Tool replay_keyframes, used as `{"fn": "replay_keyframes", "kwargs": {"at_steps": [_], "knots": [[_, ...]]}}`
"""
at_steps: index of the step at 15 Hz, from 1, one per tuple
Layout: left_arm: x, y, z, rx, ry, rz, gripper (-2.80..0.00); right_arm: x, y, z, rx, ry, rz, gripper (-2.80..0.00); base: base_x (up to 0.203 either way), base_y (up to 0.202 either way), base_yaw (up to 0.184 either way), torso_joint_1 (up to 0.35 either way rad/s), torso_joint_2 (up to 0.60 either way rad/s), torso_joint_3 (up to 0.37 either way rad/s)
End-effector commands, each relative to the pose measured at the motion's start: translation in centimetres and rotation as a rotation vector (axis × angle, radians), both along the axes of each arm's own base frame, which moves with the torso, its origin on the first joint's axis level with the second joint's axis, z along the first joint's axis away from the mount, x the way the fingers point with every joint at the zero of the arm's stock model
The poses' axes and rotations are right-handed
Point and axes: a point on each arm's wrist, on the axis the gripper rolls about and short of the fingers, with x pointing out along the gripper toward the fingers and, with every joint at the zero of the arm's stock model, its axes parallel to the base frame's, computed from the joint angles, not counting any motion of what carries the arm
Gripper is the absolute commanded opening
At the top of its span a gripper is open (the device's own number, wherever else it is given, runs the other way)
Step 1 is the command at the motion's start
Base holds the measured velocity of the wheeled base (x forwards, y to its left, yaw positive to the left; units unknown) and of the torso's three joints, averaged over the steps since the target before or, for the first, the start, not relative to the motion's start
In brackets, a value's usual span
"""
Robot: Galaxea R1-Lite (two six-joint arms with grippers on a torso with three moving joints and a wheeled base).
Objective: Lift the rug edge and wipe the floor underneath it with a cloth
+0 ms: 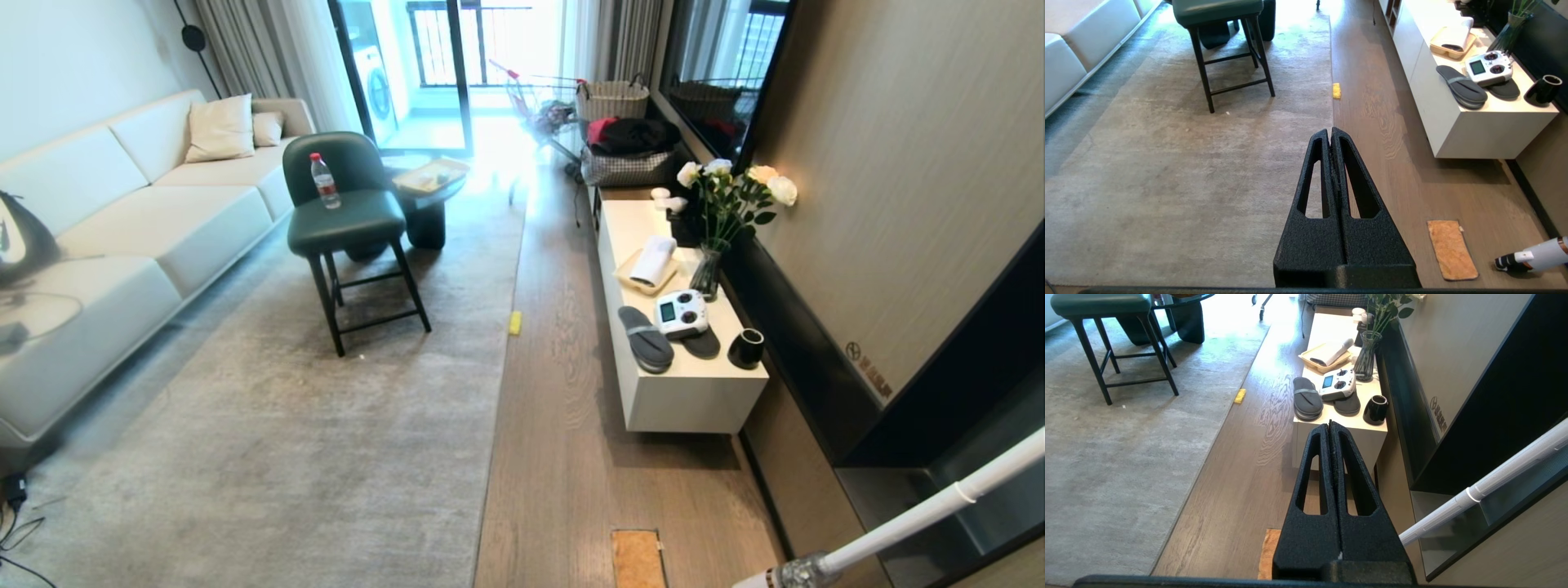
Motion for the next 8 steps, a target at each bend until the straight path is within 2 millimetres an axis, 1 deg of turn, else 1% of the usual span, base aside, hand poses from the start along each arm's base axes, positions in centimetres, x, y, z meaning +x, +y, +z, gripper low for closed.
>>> {"fn": "replay_keyframes", "kwargs": {"at_steps": [1, 8], "knots": [[0.01, 0.00, 0.00, -0.002, 0.001, 0.001, -2.80, 0.01, 0.00, 0.01, 0.001, 0.001, 0.001, -2.80, 0.000, 0.000, 0.000, -0.117, 0.29, 0.163], [0.01, 0.00, 0.00, 0.000, 0.001, 0.001, -2.80, 0.01, -0.02, 0.02, 0.026, 0.001, -0.006, -2.80, 0.000, 0.000, 0.000, -0.136, 0.32, 0.181]]}}
